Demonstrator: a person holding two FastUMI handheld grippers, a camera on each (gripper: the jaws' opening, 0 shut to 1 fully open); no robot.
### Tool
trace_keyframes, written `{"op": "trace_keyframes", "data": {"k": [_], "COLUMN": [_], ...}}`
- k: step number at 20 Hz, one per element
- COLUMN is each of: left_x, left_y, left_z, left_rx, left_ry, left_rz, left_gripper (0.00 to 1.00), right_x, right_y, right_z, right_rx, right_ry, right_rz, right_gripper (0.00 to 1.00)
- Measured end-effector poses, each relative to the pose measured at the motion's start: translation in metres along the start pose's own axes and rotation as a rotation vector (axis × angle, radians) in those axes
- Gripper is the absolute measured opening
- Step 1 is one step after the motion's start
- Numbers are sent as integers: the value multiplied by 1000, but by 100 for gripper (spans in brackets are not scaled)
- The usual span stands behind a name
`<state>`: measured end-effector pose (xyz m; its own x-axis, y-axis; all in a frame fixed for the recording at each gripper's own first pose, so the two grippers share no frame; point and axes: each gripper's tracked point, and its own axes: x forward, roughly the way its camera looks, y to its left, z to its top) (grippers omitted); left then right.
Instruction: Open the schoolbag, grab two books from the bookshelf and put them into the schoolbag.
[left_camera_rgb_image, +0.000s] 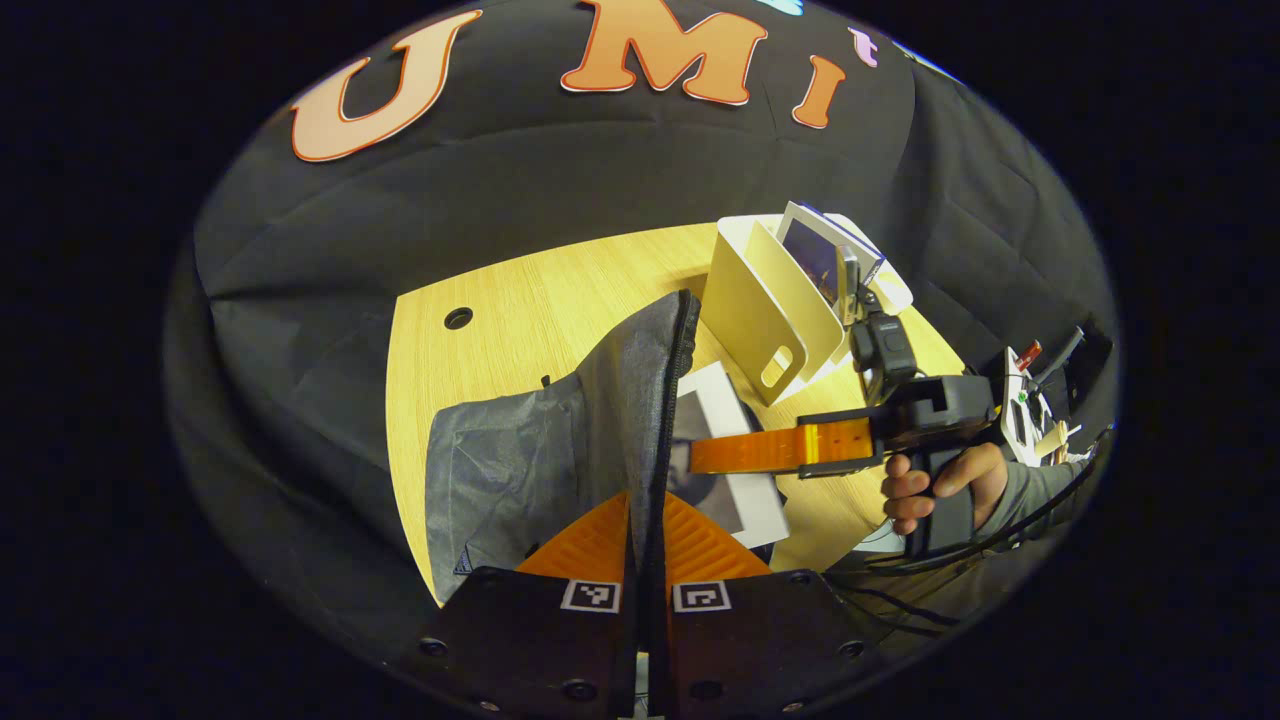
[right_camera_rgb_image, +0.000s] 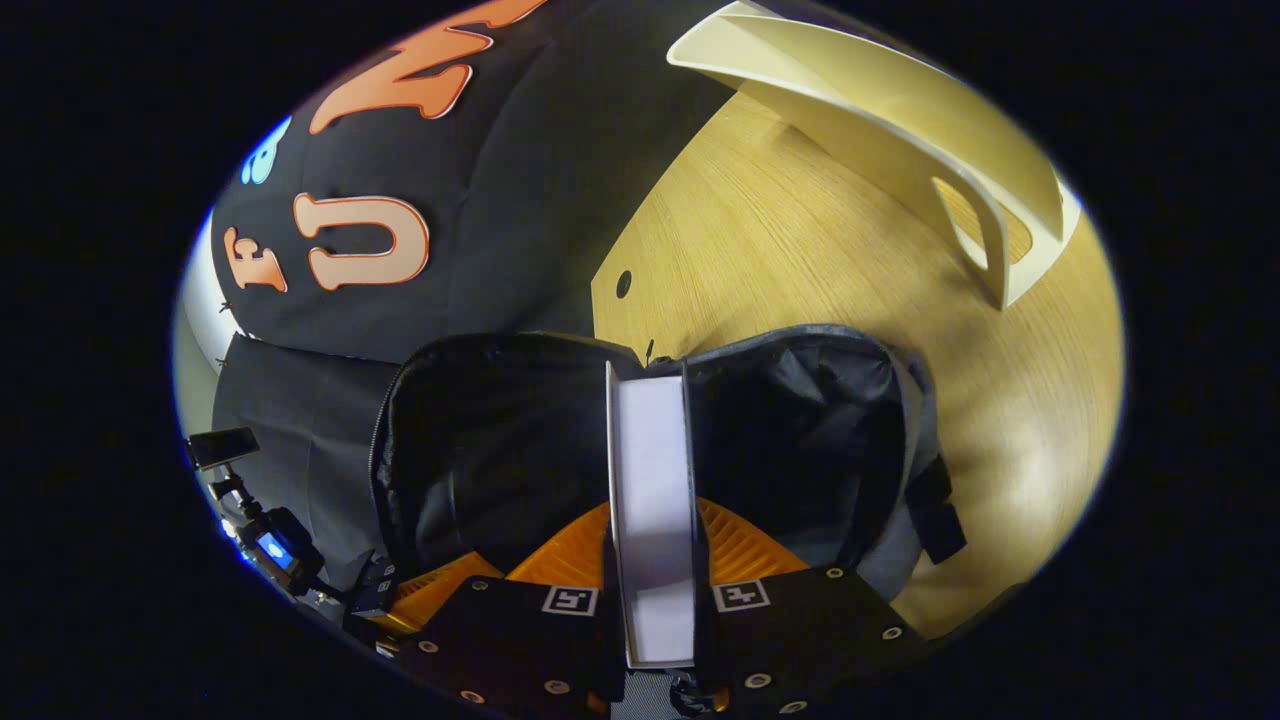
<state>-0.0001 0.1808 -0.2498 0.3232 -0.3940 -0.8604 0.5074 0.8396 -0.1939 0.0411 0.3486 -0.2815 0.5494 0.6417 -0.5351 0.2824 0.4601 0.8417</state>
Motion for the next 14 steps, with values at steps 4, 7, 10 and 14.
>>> {"op": "trace_keyframes", "data": {"k": [4, 7, 10, 14], "left_x": [0, 3, 4, 11], "left_y": [1, 2, 1, -1], "left_z": [-1, -2, -6, -10], "left_rx": [-22, -41, -43, -64], "left_ry": [-6, -8, -13, -5], "left_rz": [-4, 9, 25, 39], "left_gripper": [5, 5, 6, 5], "right_x": [4, -8, -31, -65], "right_y": [5, 0, -21, -19], "right_z": [-5, -1, 9, 27], "right_rx": [10, -35, -147, -245], "right_ry": [49, 64, 85, 97], "right_rz": [-5, -32, -130, -168], "right_gripper": [22, 51, 96, 97]}}
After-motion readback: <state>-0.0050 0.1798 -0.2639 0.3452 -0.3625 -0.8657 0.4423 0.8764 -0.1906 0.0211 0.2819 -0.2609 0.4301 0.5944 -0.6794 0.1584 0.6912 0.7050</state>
